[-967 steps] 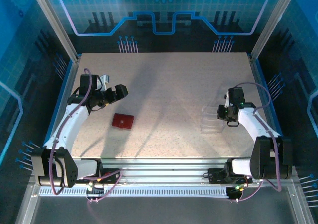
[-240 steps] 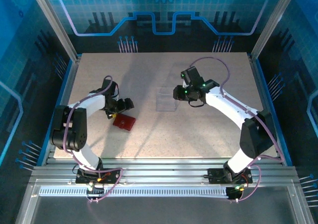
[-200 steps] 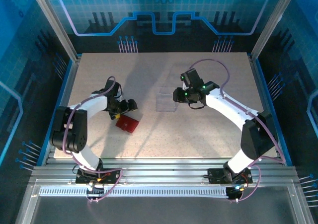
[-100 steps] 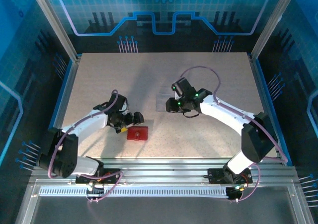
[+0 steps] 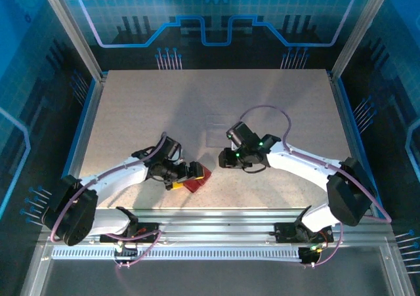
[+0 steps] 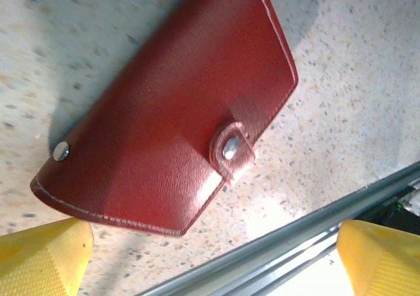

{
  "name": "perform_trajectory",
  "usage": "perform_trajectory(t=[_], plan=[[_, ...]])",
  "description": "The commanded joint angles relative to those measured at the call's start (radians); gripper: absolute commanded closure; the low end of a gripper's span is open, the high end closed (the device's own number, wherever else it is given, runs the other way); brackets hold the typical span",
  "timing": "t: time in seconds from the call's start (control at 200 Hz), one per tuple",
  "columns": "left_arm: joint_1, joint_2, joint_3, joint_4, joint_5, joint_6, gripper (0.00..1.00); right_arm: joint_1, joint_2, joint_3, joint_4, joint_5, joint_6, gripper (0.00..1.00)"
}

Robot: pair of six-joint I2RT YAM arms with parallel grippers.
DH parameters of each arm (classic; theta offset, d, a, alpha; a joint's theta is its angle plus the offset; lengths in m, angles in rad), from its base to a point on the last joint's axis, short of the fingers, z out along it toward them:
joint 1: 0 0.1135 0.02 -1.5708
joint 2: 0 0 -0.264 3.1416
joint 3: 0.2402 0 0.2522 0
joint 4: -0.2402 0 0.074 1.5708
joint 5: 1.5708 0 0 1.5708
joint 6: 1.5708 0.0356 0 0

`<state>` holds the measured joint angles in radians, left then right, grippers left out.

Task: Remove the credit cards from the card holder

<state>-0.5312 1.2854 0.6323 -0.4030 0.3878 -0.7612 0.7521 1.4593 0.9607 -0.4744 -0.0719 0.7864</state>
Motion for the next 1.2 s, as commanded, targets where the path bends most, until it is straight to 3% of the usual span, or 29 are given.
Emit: perform_trajectory(t=[0.0, 0.105, 0.37, 0.645, 1.196], plan=[[-0.014, -0.083, 0.026, -0.017, -0.011, -0.042, 0.04, 0.014, -0.036, -0.056, 0.088, -0.077, 0.081, 0.63], [0.022, -0.142, 0.076, -0.092, -0.080, 0.012, 0.04, 0.019, -0.014, -0.120, 0.190, -0.171, 0.141, 0.64], [0.183, -0.007, 0.140, -0.058, 0.061, 0.143, 0.18, 0.090, 0.124, -0.181, 0.457, -0.291, 0.279, 0.62], [0.203, 0.121, 0.094, 0.037, 0.168, 0.176, 0.31, 0.110, 0.227, -0.174, 0.551, -0.270, 0.324, 0.59], [0.208, 0.201, 0.048, 0.050, 0.201, 0.212, 0.29, 0.044, 0.326, -0.132, 0.593, -0.287, 0.304, 0.61]])
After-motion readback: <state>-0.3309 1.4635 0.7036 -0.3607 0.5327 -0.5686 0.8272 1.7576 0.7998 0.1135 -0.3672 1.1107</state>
